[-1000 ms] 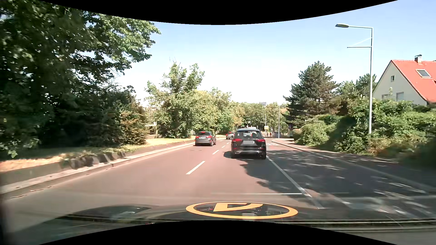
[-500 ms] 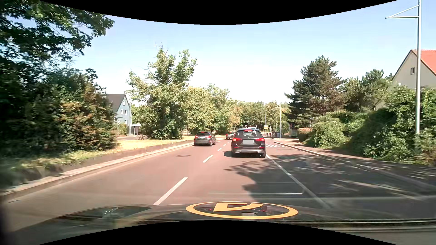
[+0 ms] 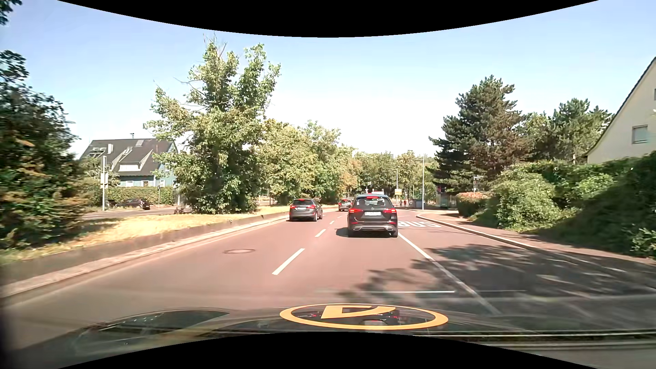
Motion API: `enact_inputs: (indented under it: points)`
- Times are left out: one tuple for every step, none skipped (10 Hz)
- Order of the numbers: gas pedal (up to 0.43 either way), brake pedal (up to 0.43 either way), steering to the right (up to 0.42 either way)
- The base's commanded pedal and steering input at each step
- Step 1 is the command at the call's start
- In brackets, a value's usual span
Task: Follow the waypoints while adhering to traffic rules and regulations
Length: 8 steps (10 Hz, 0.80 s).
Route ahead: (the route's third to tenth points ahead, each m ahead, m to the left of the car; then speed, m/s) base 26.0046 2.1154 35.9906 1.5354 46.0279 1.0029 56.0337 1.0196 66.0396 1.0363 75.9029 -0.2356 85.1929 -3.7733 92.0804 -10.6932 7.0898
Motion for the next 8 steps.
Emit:
enact_inputs:
  points:
    - [0.039,0.000,0.019]
    - [0.020,0.000,0.019]
    - [0.020,0.000,0.019]
    - [0.000,0.000,0.019]
    - [0.000,0.000,0.019]
    - [0.000,0.000,0.019]
    - [0.000,0.000,0.016]
    - [0.000,0.000,0.014]
